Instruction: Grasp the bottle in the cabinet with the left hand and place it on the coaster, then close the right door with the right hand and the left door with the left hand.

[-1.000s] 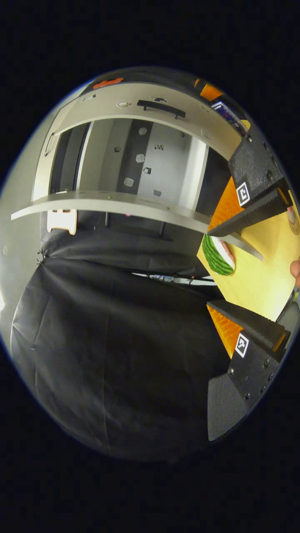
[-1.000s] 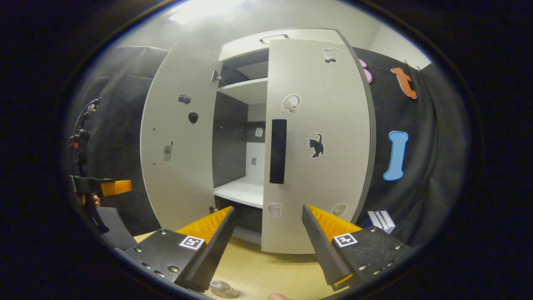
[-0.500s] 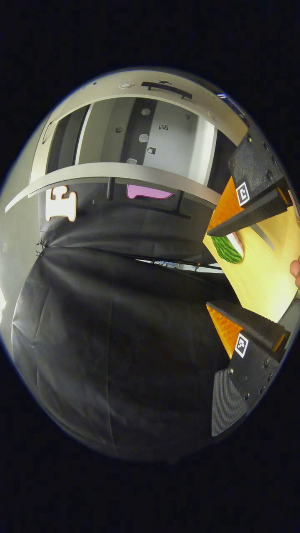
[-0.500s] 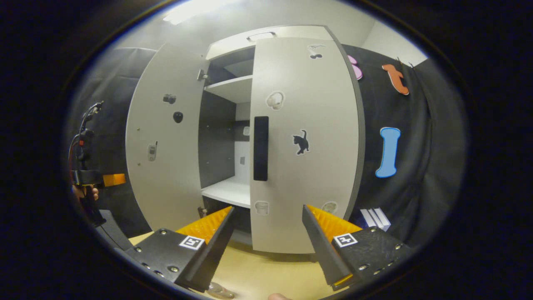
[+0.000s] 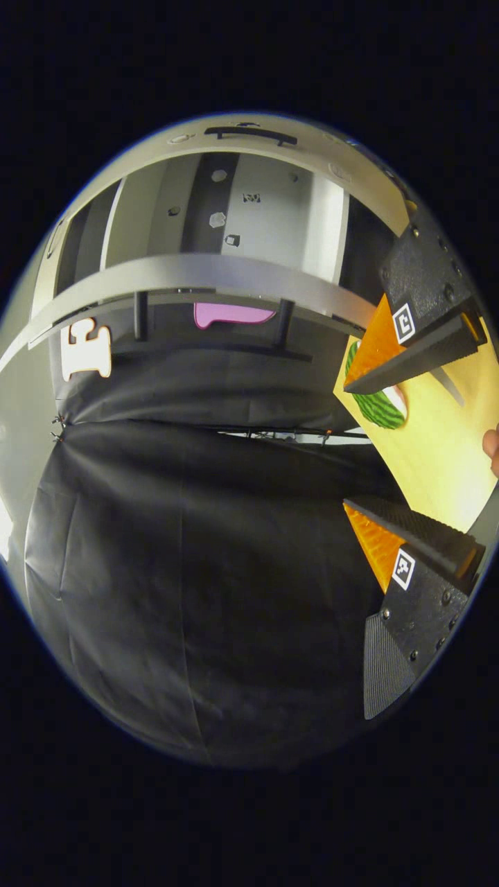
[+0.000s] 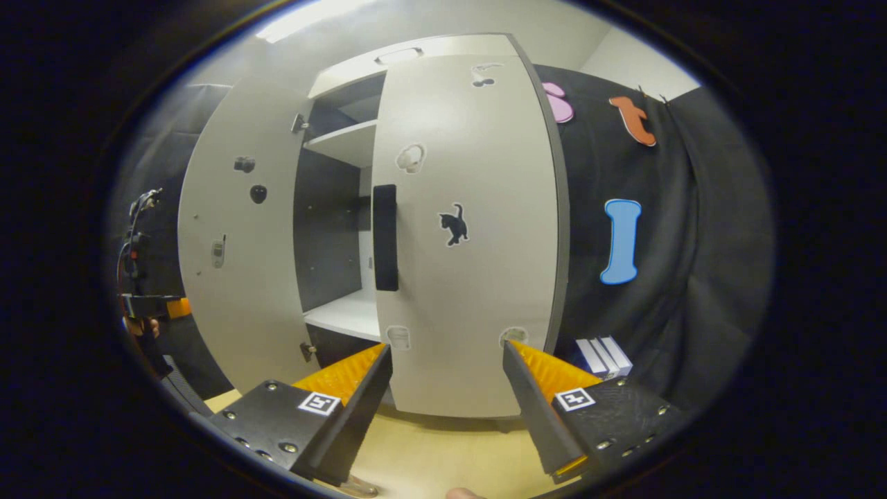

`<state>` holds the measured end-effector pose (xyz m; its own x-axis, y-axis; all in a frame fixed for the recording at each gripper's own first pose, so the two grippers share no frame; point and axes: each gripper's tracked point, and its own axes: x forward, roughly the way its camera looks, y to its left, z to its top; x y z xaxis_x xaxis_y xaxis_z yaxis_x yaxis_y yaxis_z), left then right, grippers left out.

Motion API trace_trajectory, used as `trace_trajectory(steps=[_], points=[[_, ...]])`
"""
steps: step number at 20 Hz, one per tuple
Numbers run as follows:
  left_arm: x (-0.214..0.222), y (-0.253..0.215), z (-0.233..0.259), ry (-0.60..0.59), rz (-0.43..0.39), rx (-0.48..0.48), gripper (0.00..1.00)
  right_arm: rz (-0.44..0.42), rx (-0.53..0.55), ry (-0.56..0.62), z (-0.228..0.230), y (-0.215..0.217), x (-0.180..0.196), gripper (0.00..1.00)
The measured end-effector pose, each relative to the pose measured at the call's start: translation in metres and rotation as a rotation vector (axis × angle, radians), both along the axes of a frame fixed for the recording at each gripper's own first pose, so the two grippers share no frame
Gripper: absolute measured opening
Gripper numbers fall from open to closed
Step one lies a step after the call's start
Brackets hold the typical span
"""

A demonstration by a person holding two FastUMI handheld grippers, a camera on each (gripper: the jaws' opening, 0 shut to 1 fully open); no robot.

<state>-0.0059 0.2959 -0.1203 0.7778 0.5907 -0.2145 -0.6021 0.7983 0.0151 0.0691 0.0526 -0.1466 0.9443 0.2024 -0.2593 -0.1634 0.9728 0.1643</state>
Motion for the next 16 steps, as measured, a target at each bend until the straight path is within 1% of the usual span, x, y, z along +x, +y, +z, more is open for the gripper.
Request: trace_trajectory(steps=[1,2,4,5,6,7,10,11,12,13,14,15,16], points=[[0.004,0.001,0.001,-0.003,-0.014,0.003,0.92,-0.006,-0.001,0.000,0.000,-0.002,0.000,0.97],[0.007,-0.001,0.001,-0.009,-0.040,0.001,0.88,-0.010,0.000,-0.001,0.000,-0.004,0.000,0.97],[0.011,-0.007,0.000,-0.021,-0.108,-0.011,0.86,-0.010,-0.001,0.003,-0.002,-0.005,0.000,0.97],[0.013,-0.012,0.001,-0.020,-0.142,-0.006,0.90,-0.009,-0.004,0.004,-0.003,-0.006,0.000,0.97],[0.017,-0.015,0.000,-0.022,-0.170,-0.002,0.85,-0.009,-0.005,0.005,-0.003,-0.006,0.000,0.97],[0.019,-0.024,0.000,-0.020,-0.201,-0.008,0.90,-0.008,-0.006,0.007,-0.004,-0.006,-0.001,0.97],[0.034,-0.074,0.000,-0.038,-0.316,-0.019,0.89,0.005,-0.004,0.008,-0.005,0.000,-0.001,0.97],[0.042,-0.092,0.001,-0.041,-0.356,-0.013,0.84,0.009,-0.002,0.006,-0.004,0.001,-0.002,0.97],[0.050,-0.112,0.000,-0.039,-0.400,-0.013,0.89,0.012,-0.001,0.002,-0.001,0.001,-0.002,0.94],[0.058,-0.134,0.000,-0.035,-0.446,-0.020,0.89,0.009,-0.002,-0.006,0.002,-0.001,-0.003,0.94],[0.067,-0.157,-0.002,-0.035,-0.488,-0.026,0.89,0.000,-0.005,-0.013,0.006,-0.005,-0.004,0.97],[0.075,-0.175,-0.002,-0.040,-0.521,-0.027,0.89,-0.012,-0.006,-0.018,0.009,-0.010,-0.006,0.97],[0.082,-0.191,-0.003,-0.041,-0.554,-0.027,0.84,-0.027,-0.005,-0.022,0.011,-0.015,-0.009,0.97]])
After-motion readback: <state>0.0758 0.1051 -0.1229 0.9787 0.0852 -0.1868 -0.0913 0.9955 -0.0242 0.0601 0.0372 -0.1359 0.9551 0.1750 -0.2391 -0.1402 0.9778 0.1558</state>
